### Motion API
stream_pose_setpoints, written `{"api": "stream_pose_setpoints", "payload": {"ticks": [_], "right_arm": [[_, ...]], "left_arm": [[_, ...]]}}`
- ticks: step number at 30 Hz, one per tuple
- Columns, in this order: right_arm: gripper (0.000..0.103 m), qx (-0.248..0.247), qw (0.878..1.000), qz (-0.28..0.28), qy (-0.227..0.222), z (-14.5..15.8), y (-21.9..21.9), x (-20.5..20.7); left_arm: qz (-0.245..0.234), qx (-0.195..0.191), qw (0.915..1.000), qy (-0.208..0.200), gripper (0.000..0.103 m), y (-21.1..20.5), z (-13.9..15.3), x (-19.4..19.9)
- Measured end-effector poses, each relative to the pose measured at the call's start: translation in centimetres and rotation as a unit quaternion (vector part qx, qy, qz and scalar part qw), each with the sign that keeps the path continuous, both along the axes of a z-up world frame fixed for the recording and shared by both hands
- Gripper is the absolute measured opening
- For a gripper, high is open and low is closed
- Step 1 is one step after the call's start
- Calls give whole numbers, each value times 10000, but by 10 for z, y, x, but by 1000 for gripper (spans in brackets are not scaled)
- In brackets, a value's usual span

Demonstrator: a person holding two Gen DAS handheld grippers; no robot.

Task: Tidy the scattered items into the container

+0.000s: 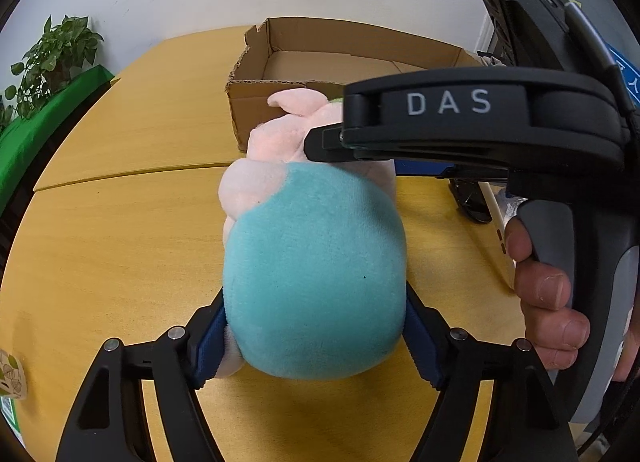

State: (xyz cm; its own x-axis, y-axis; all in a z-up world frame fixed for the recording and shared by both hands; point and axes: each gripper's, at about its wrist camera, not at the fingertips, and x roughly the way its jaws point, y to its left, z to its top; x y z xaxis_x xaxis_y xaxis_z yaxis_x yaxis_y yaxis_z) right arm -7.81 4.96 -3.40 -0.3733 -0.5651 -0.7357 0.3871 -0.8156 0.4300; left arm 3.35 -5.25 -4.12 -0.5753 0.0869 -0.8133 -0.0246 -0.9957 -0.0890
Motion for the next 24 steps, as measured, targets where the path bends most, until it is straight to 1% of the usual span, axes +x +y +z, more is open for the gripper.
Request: {"api": "stream_pose_setpoints", "payload": {"ticks": [3, 5, 8, 13, 16, 20, 24], "right_arm": [[49, 97, 9994, 9, 325, 13, 0, 12], [49, 177, 9983, 36, 545, 23, 0, 21], [48, 77, 9977, 32, 672, 41, 11, 27], [48, -28, 9951, -23, 989, 81, 28, 25], [48, -69, 9931, -29, 1170, 108, 38, 19], [48, -44, 9889, -18, 1482, 152, 44, 4], [48, -2, 9849, -35, 1733, 190, 45, -17]], "left_arm": [[-89, 137, 9999, 23, 75, 6, 6, 8], [-92, 185, 9998, 62, 75, 10, 12, 12], [-113, 223, 9995, 215, 74, 16, 26, 18], [-225, 219, 9977, 606, 73, 30, 63, 18], [-310, 153, 9959, 835, 73, 36, 87, 10], [-383, 35, 9926, 1151, 73, 41, 120, -7], [-381, 72, 9897, 1380, 73, 42, 153, -34]]}}
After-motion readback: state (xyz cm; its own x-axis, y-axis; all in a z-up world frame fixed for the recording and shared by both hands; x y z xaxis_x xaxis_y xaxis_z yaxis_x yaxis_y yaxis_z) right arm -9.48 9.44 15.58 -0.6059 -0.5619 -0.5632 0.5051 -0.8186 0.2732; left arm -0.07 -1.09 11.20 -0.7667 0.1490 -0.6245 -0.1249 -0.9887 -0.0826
